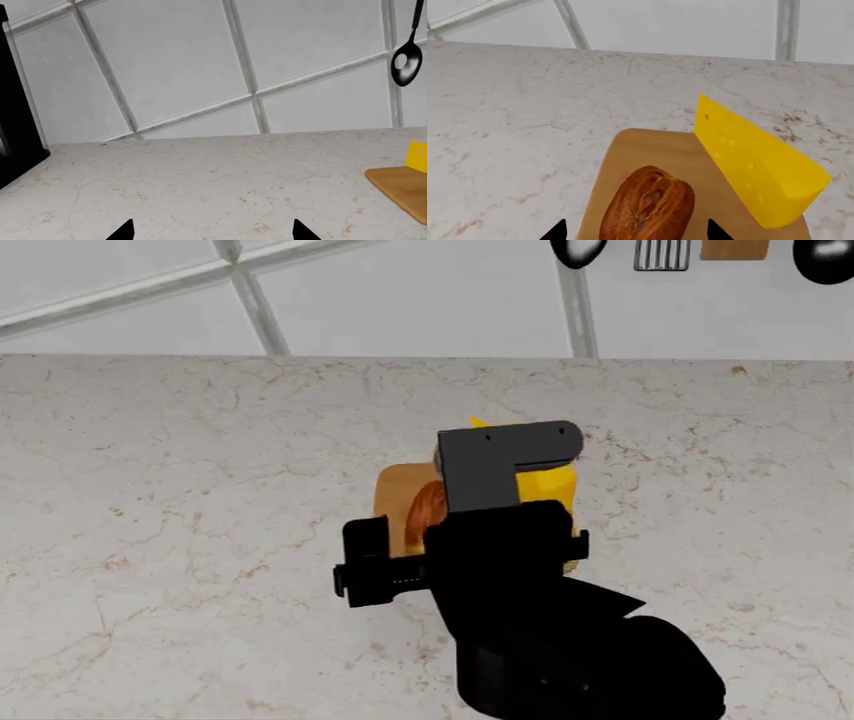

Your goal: Place the bread and cheese on the cutting board.

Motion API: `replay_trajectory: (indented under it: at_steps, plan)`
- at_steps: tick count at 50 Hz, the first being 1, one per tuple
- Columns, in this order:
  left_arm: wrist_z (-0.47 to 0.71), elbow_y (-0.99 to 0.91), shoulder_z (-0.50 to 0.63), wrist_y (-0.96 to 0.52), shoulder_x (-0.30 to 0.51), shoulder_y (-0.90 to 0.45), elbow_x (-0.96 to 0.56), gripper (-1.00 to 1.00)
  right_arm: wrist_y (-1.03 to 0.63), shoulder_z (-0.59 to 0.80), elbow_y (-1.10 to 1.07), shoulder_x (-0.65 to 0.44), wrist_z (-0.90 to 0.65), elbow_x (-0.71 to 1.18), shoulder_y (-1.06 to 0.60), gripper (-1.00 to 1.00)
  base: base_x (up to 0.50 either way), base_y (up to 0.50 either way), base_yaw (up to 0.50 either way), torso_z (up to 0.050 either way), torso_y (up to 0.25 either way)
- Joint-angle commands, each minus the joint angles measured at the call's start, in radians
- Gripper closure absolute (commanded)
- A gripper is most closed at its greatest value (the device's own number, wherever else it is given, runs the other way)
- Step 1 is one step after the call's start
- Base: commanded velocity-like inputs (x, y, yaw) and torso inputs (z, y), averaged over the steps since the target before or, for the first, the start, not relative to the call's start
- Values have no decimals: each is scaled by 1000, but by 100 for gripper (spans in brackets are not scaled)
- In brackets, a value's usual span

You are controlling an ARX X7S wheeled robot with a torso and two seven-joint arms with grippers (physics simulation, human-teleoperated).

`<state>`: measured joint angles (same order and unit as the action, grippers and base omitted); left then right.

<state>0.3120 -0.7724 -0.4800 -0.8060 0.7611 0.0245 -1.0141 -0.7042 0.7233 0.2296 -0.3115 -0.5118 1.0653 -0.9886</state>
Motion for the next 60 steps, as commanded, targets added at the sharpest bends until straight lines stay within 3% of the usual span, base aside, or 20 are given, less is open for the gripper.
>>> replay_trajectory:
  at_steps: [1, 14, 32, 47, 60]
  plan:
    - [4, 0, 4, 1, 2, -3, -4, -100, -43, -21, -145, -38, -68, 38, -13, -100, 0, 0, 0, 0, 0]
    - [4, -1, 3, 7, 4, 3, -1, -100, -82, -84, -340, -95, -162, 117, -50, -100, 0, 0, 0, 0, 0]
    - [18, -6, 24, 3, 9, -12, -4, -100, -105, -256, -523, -268, -282, 299, -46, -100, 0, 0, 0, 0, 0]
    - [24, -11, 50, 4, 10, -22, 1, -100, -118, -395, -566, -459, -303, 421, -64, -100, 0, 0, 0, 0, 0]
    - [44, -27, 45, -7, 18, -30, -27, -100, -67, -538, -622, -657, -291, 480, 97, -100, 0, 0, 0, 0, 0]
